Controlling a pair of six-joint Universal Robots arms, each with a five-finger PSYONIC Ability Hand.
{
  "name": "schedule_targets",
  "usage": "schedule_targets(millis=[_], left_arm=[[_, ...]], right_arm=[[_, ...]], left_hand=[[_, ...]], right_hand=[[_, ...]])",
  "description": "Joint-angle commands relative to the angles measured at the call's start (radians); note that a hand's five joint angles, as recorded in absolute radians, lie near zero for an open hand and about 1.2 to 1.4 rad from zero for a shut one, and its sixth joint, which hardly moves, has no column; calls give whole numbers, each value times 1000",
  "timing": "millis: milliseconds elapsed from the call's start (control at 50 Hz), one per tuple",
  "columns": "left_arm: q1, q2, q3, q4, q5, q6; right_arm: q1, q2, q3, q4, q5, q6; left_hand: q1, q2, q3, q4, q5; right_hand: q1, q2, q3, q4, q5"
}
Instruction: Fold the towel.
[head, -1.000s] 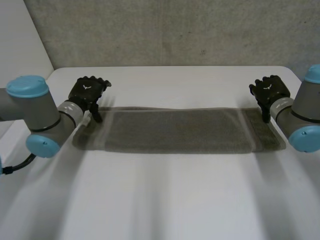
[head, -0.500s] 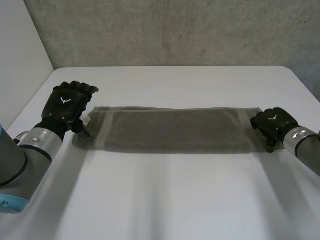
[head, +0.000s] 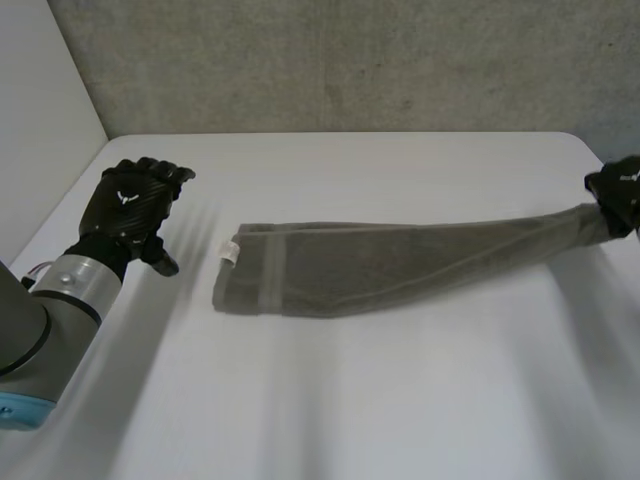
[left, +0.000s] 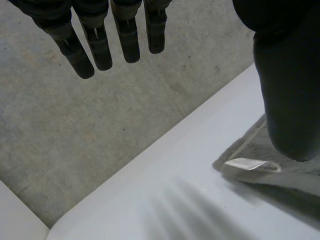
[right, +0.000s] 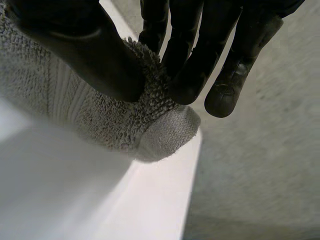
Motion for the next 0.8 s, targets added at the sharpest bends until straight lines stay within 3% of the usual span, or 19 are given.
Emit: schedule_targets(millis=[20,40,100,140,160,200,260,500,520,540,560,640,700,740,800], left_arm=[[1,5,4,1,-3,0],[2,5,6,1,-5,0],[2,5,8,1,-5,0],[4,3,8,1,-6,0],[4,3,8,1,-6,0],[7,3,6,1,-6,0],[16,3,3,1,-6,0],[21,-1,8,1,-5,0],[19,-3,9,1,-6,2],[19,-3,9,1,-6,2],[19,-3,11,1,-6,0],[15,-1,14,1,-6,0],[4,2,15,1,-6,0],[-4,6,17,1,-6,-2],[-10,10,18,1,-6,-8]], right_arm=[[239,0,-82,-11,-12,-61],[319,13,-118,-14,-12,-68],[395,41,-153,-24,-10,-71],[525,131,-225,-59,-6,-68],[525,132,-225,-59,-6,-68],[660,225,-285,-96,-9,-70],[756,317,-342,-134,-1,-70],[919,497,-481,-217,9,-56],[927,504,-478,-214,9,-55],[927,504,-478,-214,9,-55],[930,504,-466,-215,11,-56],[916,492,-432,-217,22,-55],[912,416,-386,-212,65,-33],[863,274,-286,-202,120,39],[818,213,-225,-194,135,85]], left_hand=[[-91,-80,-73,-97,-225],[-91,-80,-73,-97,-225],[-91,-80,-73,-97,-225],[-91,-80,-73,-97,-225],[-91,-80,-73,-97,-225],[-94,-83,-76,-100,-228],[-94,-83,-76,-100,-228],[-97,-86,-79,-102,-231],[-97,-86,-79,-102,-231],[-97,-86,-79,-102,-231],[-97,-86,-79,-102,-231],[-97,-86,-79,-102,-231],[-97,-86,-79,-102,-231],[-97,-86,-79,-102,-231],[-97,-86,-79,-102,-231]], right_hand=[[86,101,62,64,70],[86,101,62,64,70],[86,101,62,64,70],[86,101,62,64,70],[86,101,62,64,70],[86,101,62,64,70],[86,101,62,64,70],[86,101,62,64,70],[-445,-430,-469,-467,-461],[-450,-435,-474,-472,-466],[-1064,-1049,-1087,-1085,-1080],[-1136,-1121,-1160,-1158,-1152],[-1136,-1121,-1160,-1158,-1152],[-1136,-1121,-1160,-1158,-1152],[-1136,-1121,-1160,-1158,-1152]])
